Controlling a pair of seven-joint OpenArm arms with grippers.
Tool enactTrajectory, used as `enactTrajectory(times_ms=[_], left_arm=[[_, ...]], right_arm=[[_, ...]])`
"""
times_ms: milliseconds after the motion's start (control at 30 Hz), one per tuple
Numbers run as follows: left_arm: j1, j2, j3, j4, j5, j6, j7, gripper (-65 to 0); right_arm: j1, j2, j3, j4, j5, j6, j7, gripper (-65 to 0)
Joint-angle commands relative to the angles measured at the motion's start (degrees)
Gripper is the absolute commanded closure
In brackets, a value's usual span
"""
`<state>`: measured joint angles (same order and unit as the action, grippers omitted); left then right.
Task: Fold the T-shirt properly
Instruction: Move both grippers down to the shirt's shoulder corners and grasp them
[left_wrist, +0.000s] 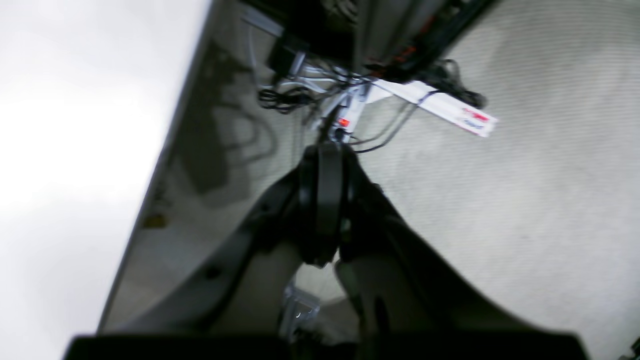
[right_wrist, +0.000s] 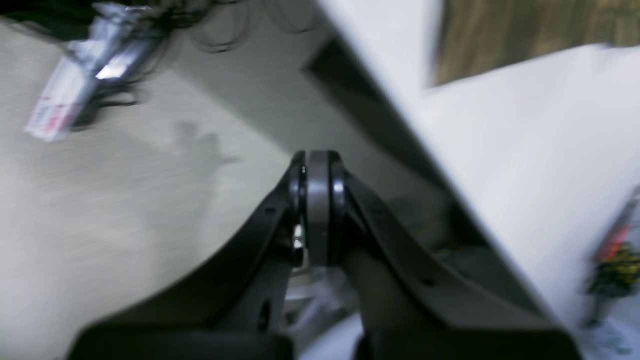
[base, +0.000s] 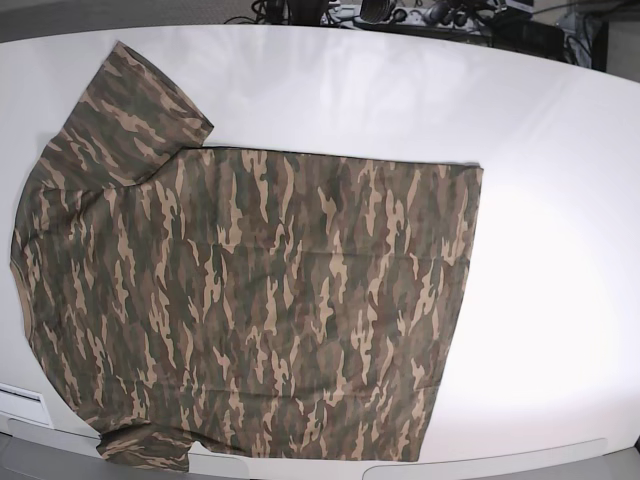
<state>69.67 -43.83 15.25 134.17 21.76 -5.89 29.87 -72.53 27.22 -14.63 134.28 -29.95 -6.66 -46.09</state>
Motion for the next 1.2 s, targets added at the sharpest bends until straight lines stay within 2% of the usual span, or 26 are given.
enactTrajectory(times_ms=[0,67,167,300,400,533,633,733,867,900,967,1033,1067,1167], left_arm=[[0.72,-0.55,-0.09,0.83,1.03,1.99,-1.92,0.0],[-0.42,-1.33,-0.61,0.83,2.03,3.91,-4.72,0.0],[-4.44,-1.86,-2.51,0.83,2.16,4.2,-5.68,0.0],[-10.23,-3.08,-7.34,0.83,0.0,2.36,-6.16,0.0],[-14.73,-5.27,-10.99,0.83,-2.69,0.09,-9.14,0.0],[-21.31,-10.23,-12.33,-2.6,-3.1,-5.09,-12.41,0.0],[-27.1,-15.26,-12.31,-9.77,-1.66,-9.73,-17.77,0.0],[-33.64,-18.99,-12.31,-17.57,-1.22,-16.41,-27.39,0.0],[-41.64,-21.49,-12.26,-26.84,-1.22,-25.57,-43.39,0.0],[-43.28,-21.86,-12.26,-28.55,-1.22,-27.47,-47.1,-1.9],[-45.79,-22.05,-12.24,-30.97,-1.2,-30.49,-52.63,-16.3],[-47.84,-22.05,-11.13,-32.09,-1.25,-31.04,-54.07,-32.8],[-49.03,-22.05,-9.81,-32.33,-1.25,-31.01,-53.81,-37.8],[-53.44,-22.03,-2.86,-32.72,-1.16,-29.09,-51.63,-39.0]], right_arm=[[-0.63,0.55,0.17,0.72,-2.4,-1.25,0.55,0.0],[0.5,0.57,0.17,0.72,-6.14,-2.62,1.99,0.0],[4.09,0.57,0.17,0.72,-8.63,-3.02,2.89,0.0],[9.49,0.59,0.17,0.72,-8.68,-2.99,3.04,0.0],[13.53,0.59,0.17,0.72,-8.63,-2.99,4.35,0.0],[18.51,0.59,0.17,0.72,-7.15,-2.93,5.16,0.0],[20.22,0.57,0.15,0.72,-5.49,-1.81,5.62,0.0],[20.33,0.57,0.15,0.72,-4.31,-1.68,6.43,0.0],[20.28,0.57,0.15,0.72,-4.33,-1.68,6.38,0.0],[20.31,0.57,0.15,0.72,-4.33,-1.68,6.4,0.0],[20.33,0.55,0.15,0.72,-4.33,-1.68,6.4,0.0],[20.33,0.55,0.15,0.72,-4.33,-1.68,6.4,0.0],[20.31,0.55,0.15,0.72,-4.33,-1.68,6.4,0.0],[20.15,0.55,0.15,0.72,-4.33,-1.68,6.43,0.0]])
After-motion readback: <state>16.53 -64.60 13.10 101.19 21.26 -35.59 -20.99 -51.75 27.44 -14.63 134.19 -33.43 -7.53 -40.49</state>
